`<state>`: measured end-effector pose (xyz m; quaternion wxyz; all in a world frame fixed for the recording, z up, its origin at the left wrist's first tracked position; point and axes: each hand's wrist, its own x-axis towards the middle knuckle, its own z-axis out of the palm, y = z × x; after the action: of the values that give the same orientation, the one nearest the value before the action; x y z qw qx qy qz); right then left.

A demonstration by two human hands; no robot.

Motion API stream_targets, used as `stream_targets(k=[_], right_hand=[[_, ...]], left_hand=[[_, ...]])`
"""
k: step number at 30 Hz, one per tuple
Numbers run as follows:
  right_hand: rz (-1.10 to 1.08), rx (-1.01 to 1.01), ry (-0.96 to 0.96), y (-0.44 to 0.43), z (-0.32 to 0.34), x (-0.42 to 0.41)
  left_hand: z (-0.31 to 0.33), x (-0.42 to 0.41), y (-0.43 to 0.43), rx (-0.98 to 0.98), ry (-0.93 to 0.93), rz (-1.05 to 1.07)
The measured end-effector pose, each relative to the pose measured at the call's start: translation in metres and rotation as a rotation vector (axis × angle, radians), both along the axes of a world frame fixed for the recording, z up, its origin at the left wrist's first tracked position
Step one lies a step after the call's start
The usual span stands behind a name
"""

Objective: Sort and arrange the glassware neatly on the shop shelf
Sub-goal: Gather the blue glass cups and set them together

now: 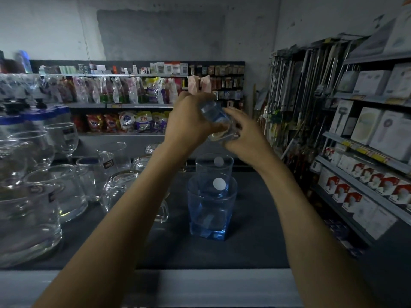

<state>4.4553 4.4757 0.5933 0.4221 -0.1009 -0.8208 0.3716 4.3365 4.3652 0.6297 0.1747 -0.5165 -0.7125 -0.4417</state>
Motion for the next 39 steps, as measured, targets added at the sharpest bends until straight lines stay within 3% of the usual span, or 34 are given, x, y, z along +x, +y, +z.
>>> stream_targets(k=[8, 14, 21, 26, 34, 39], right_hand=[[0.014, -0.286, -0.079, 0.003, -0.012, -0.002], [0.002, -0.373, -0.223, 0.003, -0.014, 0.0], [-0.133, -0.325, -0.383, -0.001, -0.007, 0.015], [-0.171, -0.501, -0.51, -0.008, -0.003, 0.023], [-0.31, -0.49, -0.426, -0.004, 0.001, 0.03], [-0.489, -0.5, -0.29, 0.011, -0.002, 0.04]], left_hand=[[-0.008, -0.006, 0.02, -0.059, -0.071, 0.015], [-0.017, -0.01, 0.028, -0.146, -0.13, 0.039], [-0.018, -0.014, 0.022, -0.27, -0.217, 0.023], [-0.023, -0.017, 0.017, -0.351, -0.311, 0.009], [-0.028, -0.021, 0.014, -0.334, -0.51, -0.073], [-0.033, -0.022, 0.016, -0.348, -0.492, -0.101]])
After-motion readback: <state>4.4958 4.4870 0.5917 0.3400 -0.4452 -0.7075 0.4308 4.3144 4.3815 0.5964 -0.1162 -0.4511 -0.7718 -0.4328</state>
